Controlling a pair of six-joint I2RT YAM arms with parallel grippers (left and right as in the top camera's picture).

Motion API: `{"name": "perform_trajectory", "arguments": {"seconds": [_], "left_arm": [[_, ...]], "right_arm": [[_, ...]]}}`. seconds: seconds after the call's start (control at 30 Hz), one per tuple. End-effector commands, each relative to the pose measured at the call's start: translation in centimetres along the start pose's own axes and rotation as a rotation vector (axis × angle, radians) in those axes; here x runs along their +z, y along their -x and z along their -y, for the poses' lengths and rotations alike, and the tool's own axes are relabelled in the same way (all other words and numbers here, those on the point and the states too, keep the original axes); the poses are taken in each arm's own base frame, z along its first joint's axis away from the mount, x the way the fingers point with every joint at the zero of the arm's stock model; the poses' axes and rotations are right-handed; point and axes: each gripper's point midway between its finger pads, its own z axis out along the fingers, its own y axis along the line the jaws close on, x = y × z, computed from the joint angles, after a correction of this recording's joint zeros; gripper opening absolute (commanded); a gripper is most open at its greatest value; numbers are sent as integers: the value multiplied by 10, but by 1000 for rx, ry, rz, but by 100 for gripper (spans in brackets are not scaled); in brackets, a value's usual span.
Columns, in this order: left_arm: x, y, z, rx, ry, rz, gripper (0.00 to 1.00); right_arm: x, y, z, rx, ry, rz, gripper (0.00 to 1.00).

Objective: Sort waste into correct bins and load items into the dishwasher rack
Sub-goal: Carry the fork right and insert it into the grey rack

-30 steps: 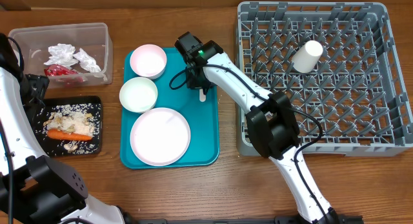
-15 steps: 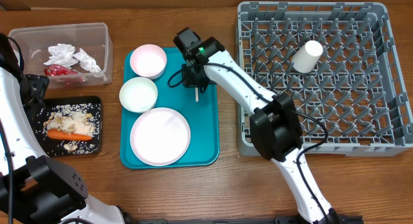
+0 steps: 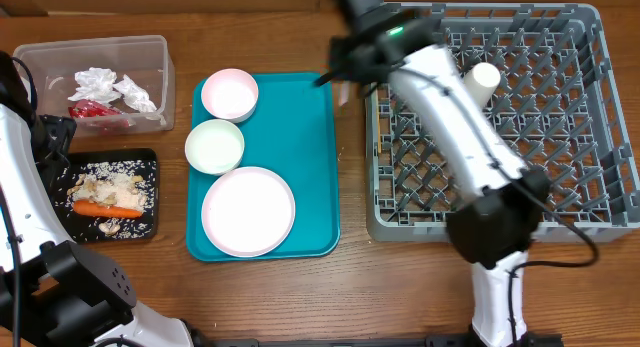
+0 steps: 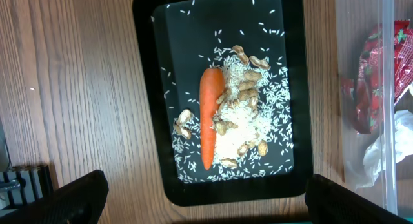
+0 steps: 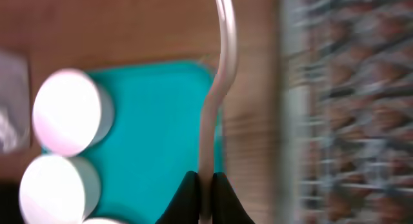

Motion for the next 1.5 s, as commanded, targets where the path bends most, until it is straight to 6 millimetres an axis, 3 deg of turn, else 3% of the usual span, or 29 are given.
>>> {"name": "perform_trajectory", "arguments": {"seconds": [0.0, 0.2, 0.5, 0.6, 0.7, 0.77, 0.83, 1.03, 1.17, 1.27, 1.47], "left_arm": [[-5, -1, -1, -21, -12, 7, 100], [-5, -1, -1, -21, -12, 7, 100], [-5, -1, -1, -20, -12, 7, 100], [-5, -1, -1, -20, -12, 7, 100], [-5, -1, -1, -20, -12, 7, 100], [-5, -1, -1, -21, -12, 7, 100], [-5, -1, -1, -20, -12, 7, 100], [-5, -1, -1, -20, -12, 7, 100], [-5, -1, -1, -21, -12, 7, 100], [-5, -1, -1, -20, -12, 7, 100], [-5, -1, -1, -21, -11, 7, 100]], "right_arm": [[-23, 27, 34, -16, -18, 59, 4], [2, 33, 62, -56, -20, 26, 4], [52, 30, 81, -56, -57, -11, 7], [65, 26, 87, -55, -86, -31, 19], [70, 20, 90, -55, -95, -57, 40], [69, 16, 91, -54, -100, -72, 61], [65, 14, 89, -53, -92, -82, 71], [35, 6, 64, -53, 22, -125, 76], [6, -2, 23, -84, 158, -133, 76], [-4, -19, -5, -136, 196, -155, 76], [-2, -67, -50, -241, 215, -247, 76]]}}
